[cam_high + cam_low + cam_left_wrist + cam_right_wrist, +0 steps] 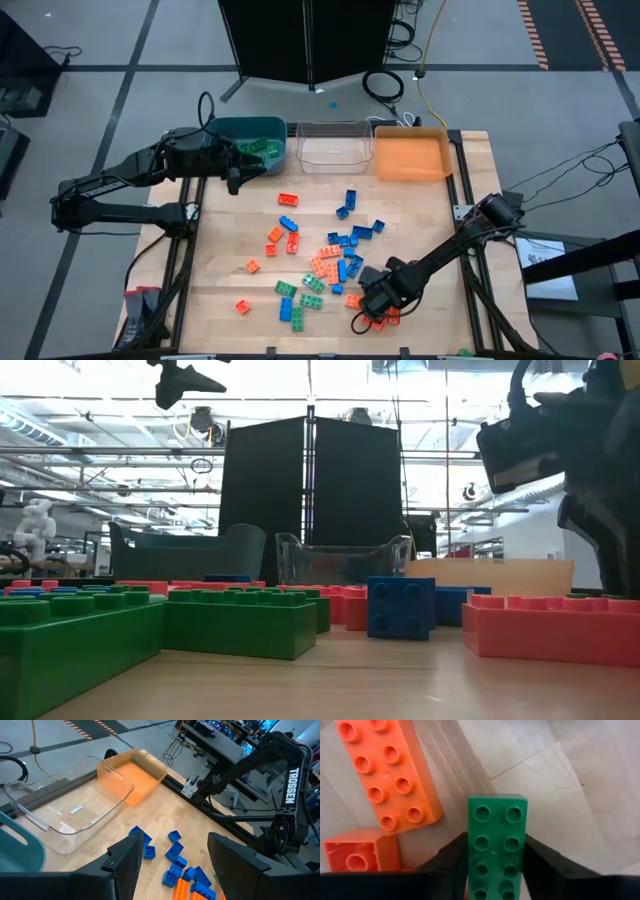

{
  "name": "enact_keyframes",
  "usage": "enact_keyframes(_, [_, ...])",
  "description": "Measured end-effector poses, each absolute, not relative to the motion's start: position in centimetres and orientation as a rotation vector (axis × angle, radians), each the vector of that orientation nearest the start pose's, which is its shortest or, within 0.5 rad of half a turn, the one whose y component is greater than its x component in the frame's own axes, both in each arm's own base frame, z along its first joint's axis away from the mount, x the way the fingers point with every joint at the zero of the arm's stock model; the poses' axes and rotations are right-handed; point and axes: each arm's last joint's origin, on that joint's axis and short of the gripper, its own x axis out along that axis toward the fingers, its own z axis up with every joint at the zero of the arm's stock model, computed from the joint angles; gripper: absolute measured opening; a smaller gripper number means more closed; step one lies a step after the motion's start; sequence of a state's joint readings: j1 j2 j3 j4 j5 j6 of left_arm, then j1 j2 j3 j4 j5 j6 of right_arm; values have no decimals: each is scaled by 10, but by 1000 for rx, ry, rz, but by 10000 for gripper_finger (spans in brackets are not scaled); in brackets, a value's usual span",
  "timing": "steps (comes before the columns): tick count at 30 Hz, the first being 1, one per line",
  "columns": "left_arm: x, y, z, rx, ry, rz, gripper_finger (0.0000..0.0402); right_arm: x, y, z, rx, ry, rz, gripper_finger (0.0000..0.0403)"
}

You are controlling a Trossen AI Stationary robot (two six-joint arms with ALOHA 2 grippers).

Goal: Sort blocks
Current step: Put the green game piece into the blue bin

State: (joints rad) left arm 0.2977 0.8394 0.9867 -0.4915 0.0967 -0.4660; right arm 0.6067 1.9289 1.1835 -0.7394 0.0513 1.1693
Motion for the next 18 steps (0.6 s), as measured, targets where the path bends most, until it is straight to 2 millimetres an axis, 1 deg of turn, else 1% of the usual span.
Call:
enact_keyframes(6, [162,47,363,-526,285,282,228,282,192,136,482,1400,-428,120])
enact_keyframes(10, [162,47,363,-525,280,282,228,284,188,145,474,1350,-446,120])
enact_keyframes(12, [162,47,363,-525,281,282,228,285,182,156,460,1303,-472,120])
enact_keyframes(14, [162,47,363,-525,281,282,228,288,179,173,470,1232,-473,120])
enact_keyframes(18, [162,47,363,-525,281,282,228,287,167,203,463,1122,-487,120])
